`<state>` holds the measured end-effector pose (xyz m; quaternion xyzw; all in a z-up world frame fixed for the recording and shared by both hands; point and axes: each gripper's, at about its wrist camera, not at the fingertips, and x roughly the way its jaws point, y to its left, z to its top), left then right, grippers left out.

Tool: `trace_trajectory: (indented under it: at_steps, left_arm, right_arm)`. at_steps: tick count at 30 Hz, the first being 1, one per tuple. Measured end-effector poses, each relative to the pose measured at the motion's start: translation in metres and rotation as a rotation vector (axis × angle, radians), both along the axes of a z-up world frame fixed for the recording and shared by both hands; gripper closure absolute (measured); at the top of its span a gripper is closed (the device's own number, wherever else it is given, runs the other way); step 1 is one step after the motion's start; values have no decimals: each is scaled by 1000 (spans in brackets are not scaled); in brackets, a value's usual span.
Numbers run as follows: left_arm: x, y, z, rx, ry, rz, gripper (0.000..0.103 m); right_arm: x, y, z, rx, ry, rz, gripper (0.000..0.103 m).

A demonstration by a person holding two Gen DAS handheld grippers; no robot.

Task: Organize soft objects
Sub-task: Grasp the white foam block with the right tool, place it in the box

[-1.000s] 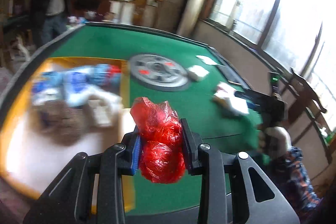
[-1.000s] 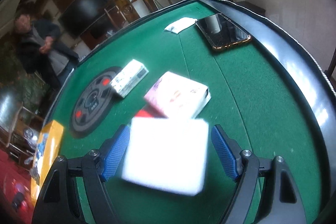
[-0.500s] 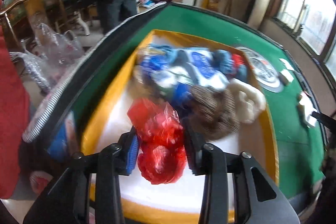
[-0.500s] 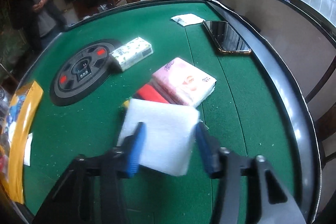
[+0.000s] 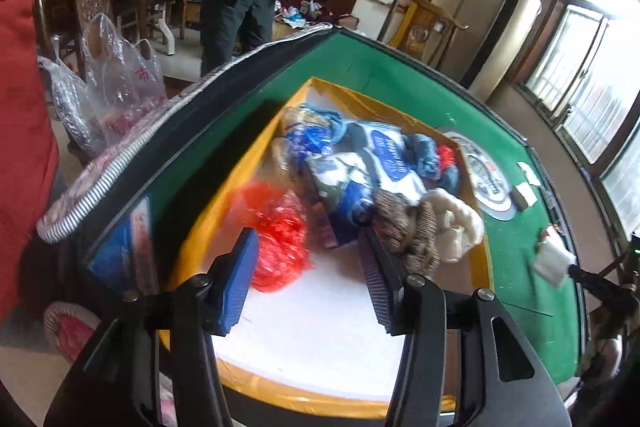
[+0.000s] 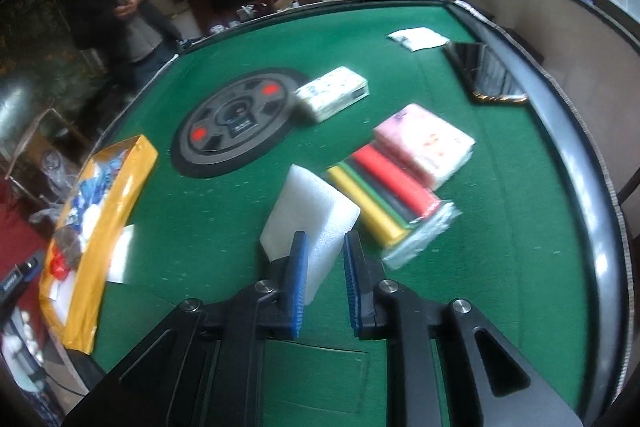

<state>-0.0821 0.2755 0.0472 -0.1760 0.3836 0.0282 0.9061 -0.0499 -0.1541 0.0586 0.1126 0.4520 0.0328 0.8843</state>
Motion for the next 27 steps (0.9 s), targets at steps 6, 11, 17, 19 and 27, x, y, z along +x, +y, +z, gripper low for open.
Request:
trace_trajectory:
  at_steps: [6, 11, 17, 19, 27]
  left_arm:
    - [-5, -28, 3, -43, -13, -73, 53]
    - [-5, -57, 3, -57, -1, -142, 53]
    - [-18, -75, 14, -55, -30, -189, 53]
    - [-19, -79, 15, -40, -26, -198, 53]
    - [-27, -88, 16, -11, -32, -205, 53]
  right_arm:
    - [17, 9, -18, 72, 14, -4, 47]
    - [56, 16, -39, 54, 85, -56, 26]
    - [59, 49, -47, -130, 89, -30, 20]
    - [53, 56, -47, -154, 91, -10, 20]
    - [35, 58, -48, -170, 111, -35, 17]
